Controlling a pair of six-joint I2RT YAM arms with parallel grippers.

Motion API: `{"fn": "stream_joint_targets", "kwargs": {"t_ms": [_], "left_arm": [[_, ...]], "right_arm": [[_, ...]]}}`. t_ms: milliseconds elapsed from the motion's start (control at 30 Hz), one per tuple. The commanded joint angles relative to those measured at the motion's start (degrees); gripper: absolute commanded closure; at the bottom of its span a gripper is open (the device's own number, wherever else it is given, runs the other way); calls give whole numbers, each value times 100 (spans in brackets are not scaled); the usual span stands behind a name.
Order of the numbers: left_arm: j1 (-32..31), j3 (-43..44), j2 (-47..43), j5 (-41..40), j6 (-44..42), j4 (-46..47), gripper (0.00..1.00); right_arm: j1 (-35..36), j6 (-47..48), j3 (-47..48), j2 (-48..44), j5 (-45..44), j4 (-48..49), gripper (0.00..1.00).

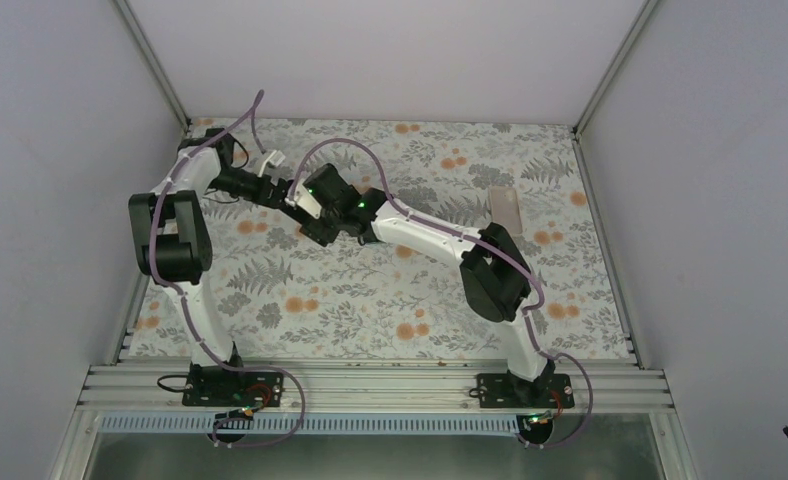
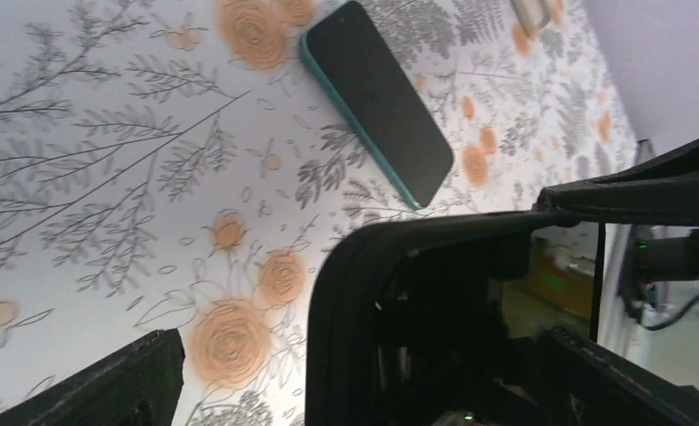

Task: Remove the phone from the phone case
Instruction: Pick up the phone at the center of the board.

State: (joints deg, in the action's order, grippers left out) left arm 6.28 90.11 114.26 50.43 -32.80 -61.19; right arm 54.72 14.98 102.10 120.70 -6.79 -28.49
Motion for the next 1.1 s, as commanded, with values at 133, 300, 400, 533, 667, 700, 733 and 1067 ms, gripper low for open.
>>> {"fn": "stream_joint_targets", "kwargs": {"t_ms": [133,300,400,533,667,700,733,1067], "left_arm": [[-26,1002,764,1558,-904,-1651,49],[-28,932,775,1874,-977,-1659,76],[-38,838,733,2021,-1032,-1659,91],[-116,825,613,2007,-1128,-1662,98],[-486,942,297,1509,-1473,-1668,98],[-624,1005,206,1394,-1553,-1668,98],[-796,1123,104,1273,-1641,-1666,98],[-1770,2331,-774,1297,-1934,-1659,98]], "right_arm": [[26,37,509,-62,-43,275,31],[18,47,534,-39,-14,320,31],[-13,42,497,-54,19,326,30],[-156,97,393,-254,282,131,11],[-774,418,323,-628,2453,-796,0],[-986,585,257,-752,3139,-1014,0],[-1235,912,136,-949,3823,-1311,0],[-2926,3441,-308,-1787,7092,-3378,5]]}}
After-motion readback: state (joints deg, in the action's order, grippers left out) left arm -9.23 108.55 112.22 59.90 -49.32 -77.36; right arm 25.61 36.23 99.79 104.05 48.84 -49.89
